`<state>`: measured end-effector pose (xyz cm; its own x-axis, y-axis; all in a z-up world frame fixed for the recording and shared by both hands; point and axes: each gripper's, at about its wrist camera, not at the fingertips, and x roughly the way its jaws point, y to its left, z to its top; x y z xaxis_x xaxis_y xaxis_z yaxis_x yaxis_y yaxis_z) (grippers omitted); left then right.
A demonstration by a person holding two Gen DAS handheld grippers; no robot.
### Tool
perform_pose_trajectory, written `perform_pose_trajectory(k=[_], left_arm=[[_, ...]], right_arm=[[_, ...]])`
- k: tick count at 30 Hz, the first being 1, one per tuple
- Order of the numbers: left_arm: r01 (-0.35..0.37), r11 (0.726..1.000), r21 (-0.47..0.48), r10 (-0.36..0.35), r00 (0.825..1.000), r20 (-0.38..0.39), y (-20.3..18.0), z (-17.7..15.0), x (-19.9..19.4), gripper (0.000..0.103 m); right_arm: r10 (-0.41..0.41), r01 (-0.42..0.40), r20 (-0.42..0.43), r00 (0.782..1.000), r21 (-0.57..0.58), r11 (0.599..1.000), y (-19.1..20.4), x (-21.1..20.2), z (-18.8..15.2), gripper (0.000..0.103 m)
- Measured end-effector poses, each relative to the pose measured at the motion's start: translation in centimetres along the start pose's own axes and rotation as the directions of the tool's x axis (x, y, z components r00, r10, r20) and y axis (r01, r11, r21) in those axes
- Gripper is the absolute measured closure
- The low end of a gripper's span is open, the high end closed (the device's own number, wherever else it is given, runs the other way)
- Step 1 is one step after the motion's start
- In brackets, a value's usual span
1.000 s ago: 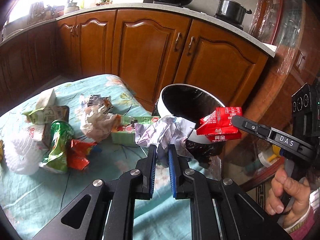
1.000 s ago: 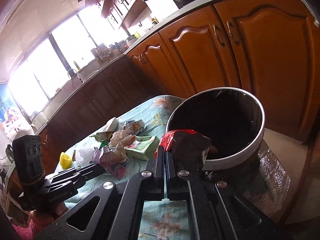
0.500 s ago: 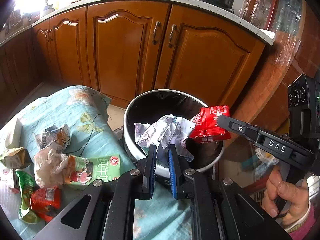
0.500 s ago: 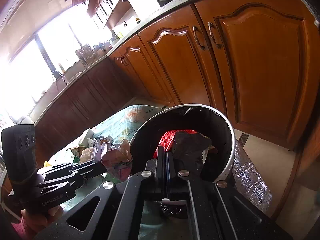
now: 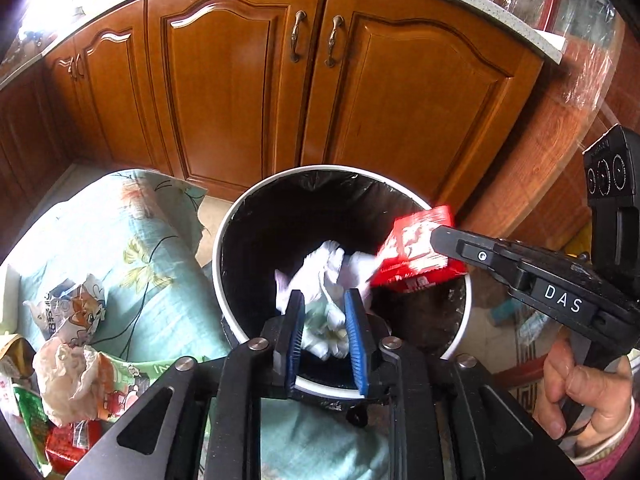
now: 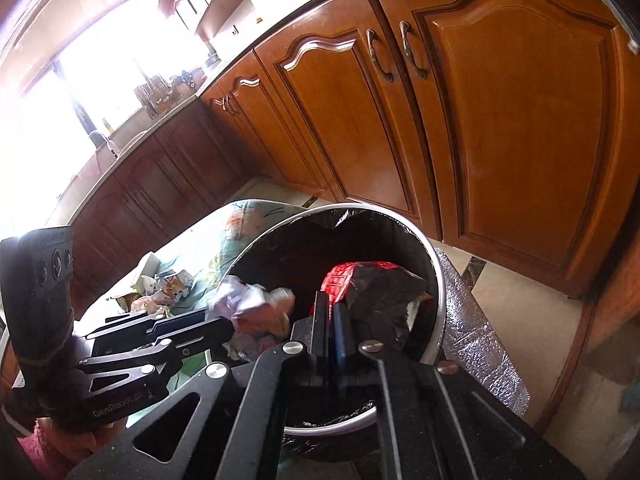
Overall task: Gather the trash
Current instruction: 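Carry both held items over the trash bin and open both tools, then move both open tools from the bin back over the table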
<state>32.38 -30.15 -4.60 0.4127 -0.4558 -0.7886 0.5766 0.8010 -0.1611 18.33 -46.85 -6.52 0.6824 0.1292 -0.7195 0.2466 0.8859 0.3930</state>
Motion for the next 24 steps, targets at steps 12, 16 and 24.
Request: perform_pose_trajectory(k=[12,16,24], left_arm=[[0.005,0.994,-0.113,0.007,0.994,0.108,2.0,-4.3,-4.6,0.044],[-0.008,0.990,-0.138,0.030,0.988,0.153,2.2,-6.9,-7.0,0.044],[-0.047,0.976,-0.214,0.090,0.976,0.196,4.2,-11.8,-11.6,0.043]], right_arm=[[0.026,-0.028,0.059,0.998,0.046,0.999,0.2,-1.5,-1.5,0.030],[0.049,-0.054,0.101,0.994,0.048,0.997,1.6,-2.5,-2.8,0.025],[0.101,-0.101,0.126,0.987,-0.007,0.995,5.8,-3.6,-5.3,0.018]])
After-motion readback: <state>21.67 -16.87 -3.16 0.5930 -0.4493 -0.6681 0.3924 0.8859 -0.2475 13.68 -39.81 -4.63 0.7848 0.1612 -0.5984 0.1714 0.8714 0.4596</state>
